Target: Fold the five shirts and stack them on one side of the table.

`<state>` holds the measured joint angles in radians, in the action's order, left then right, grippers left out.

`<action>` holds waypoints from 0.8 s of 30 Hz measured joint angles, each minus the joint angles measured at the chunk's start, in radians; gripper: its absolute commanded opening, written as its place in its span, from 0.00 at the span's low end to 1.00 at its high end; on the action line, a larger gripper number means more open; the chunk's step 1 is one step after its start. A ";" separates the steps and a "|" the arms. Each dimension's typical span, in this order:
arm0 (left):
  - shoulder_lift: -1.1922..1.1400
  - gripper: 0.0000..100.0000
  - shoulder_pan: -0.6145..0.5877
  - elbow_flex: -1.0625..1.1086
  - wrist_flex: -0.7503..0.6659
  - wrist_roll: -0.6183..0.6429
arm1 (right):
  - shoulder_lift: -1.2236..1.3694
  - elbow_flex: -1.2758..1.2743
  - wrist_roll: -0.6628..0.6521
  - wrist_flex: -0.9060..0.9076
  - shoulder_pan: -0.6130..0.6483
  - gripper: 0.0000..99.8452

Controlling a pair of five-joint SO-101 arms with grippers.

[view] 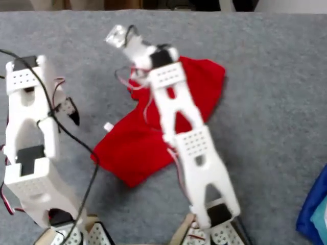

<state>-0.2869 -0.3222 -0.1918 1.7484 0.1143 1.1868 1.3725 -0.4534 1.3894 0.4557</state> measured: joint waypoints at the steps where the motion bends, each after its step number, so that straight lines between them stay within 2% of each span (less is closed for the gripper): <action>1: 0.000 0.20 -0.011 0.000 0.000 0.000 | 0.015 -0.012 0.008 -0.031 0.009 0.38; 7: 0.000 0.20 -0.029 0.000 0.000 0.000 | 0.101 -0.020 0.025 -0.124 0.020 0.35; 17: 0.000 0.20 -0.031 0.000 0.000 0.000 | 0.107 -0.020 0.025 -0.118 0.020 0.01; 24: 0.000 0.20 -0.031 0.000 0.000 0.000 | 0.107 0.075 0.025 0.005 0.020 0.01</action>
<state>-0.2869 -0.3529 -0.1918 1.7484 0.1143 1.2942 1.4477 -0.4289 1.3940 0.4757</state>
